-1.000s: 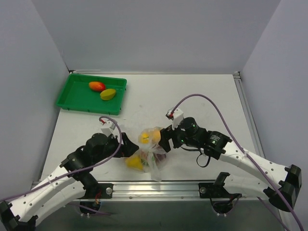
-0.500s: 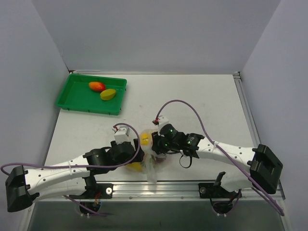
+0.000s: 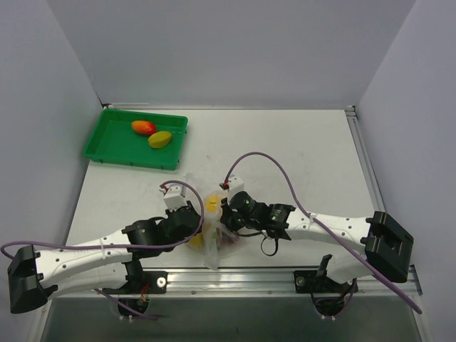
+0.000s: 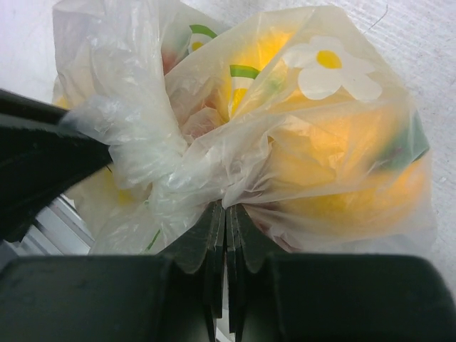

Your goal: Untie the knot of the plastic bag and take out the fruit

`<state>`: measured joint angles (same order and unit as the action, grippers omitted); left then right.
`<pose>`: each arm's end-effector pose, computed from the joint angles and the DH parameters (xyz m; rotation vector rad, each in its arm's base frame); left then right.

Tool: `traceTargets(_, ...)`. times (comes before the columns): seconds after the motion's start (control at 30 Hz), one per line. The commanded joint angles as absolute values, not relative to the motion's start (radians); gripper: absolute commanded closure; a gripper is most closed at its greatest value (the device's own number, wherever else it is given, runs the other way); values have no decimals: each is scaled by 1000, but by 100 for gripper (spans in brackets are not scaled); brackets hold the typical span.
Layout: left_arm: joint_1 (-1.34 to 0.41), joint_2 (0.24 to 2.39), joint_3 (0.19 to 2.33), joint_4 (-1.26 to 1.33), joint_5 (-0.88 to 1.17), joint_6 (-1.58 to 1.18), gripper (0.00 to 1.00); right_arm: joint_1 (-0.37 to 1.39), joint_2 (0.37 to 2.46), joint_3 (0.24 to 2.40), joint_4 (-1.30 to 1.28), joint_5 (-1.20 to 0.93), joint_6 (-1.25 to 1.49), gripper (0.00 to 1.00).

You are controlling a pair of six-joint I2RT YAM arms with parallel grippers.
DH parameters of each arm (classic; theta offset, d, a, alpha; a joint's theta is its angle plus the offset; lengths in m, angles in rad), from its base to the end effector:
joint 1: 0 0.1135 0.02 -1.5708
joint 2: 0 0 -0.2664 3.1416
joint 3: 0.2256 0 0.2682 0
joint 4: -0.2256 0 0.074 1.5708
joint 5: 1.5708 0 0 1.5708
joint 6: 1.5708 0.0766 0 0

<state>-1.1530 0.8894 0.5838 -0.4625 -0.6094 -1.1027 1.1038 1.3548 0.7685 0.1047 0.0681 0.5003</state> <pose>0.1285 -0.1814 0.2039 -0.2395 2.2187 -0.5500 0.1609 0.3076 0.2094 -0.6055 2.0967 0.8983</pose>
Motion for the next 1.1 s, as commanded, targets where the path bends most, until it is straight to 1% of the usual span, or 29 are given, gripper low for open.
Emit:
traceTargets(0.0,-1158,867,583,-390,-681,-1118,86,1114,1322,736,137,149,518,100)
traceTargets(0.03,-1158,862,580,-393,-692,-1114,100,1109,1309,724,137,194,522,100)
traceTargets(0.1,-1154,830,566,-396,-721,-1103,100,1091,1260,675,132,231,532,100)
traceTargets(0.2,-1115,769,557,-426,-745,-1077,100,1000,1160,596,109,261,574,100)
traceTargets(0.23,-1097,750,552,-455,-747,-1065,100,929,1129,571,98,262,589,100)
traceTargets(0.27,-1077,717,549,-466,-741,-1054,100,898,1094,548,80,267,612,100)
traceTargets(0.4,-896,644,529,-509,-672,-988,100,744,866,460,5,301,656,100)
traceTargets(0.5,-813,621,520,-515,-614,-928,100,709,747,436,-110,371,680,100)
traceTargets(0.57,-761,643,544,-508,-574,-862,100,709,713,442,-138,353,657,100)
traceTargets(0.6,-752,656,560,-505,-563,-833,100,713,700,448,-143,294,635,100)
traceTargets(0.63,-750,673,581,-486,-549,-759,100,715,698,462,-141,257,571,96)
traceTargets(0.7,-749,724,647,-456,-485,-666,100,748,703,512,-152,189,505,84)
traceTargets(0.73,-749,741,669,-436,-468,-599,100,761,707,534,-161,177,450,71)
traceTargets(0.8,-750,778,718,-407,-407,-530,100,790,722,609,-187,137,385,55)
traceTargets(0.83,-750,796,730,-378,-390,-473,100,820,732,633,-201,94,324,44)
traceTargets(0.9,-747,814,762,-350,-350,-425,100,857,771,710,-207,57,266,37)
traceTargets(0.93,-749,825,773,-324,-306,-381,100,905,790,739,-213,42,230,34)
traceTargets(1.07,-747,902,819,-293,-215,-301,100,1008,958,847,-225,-23,74,33)
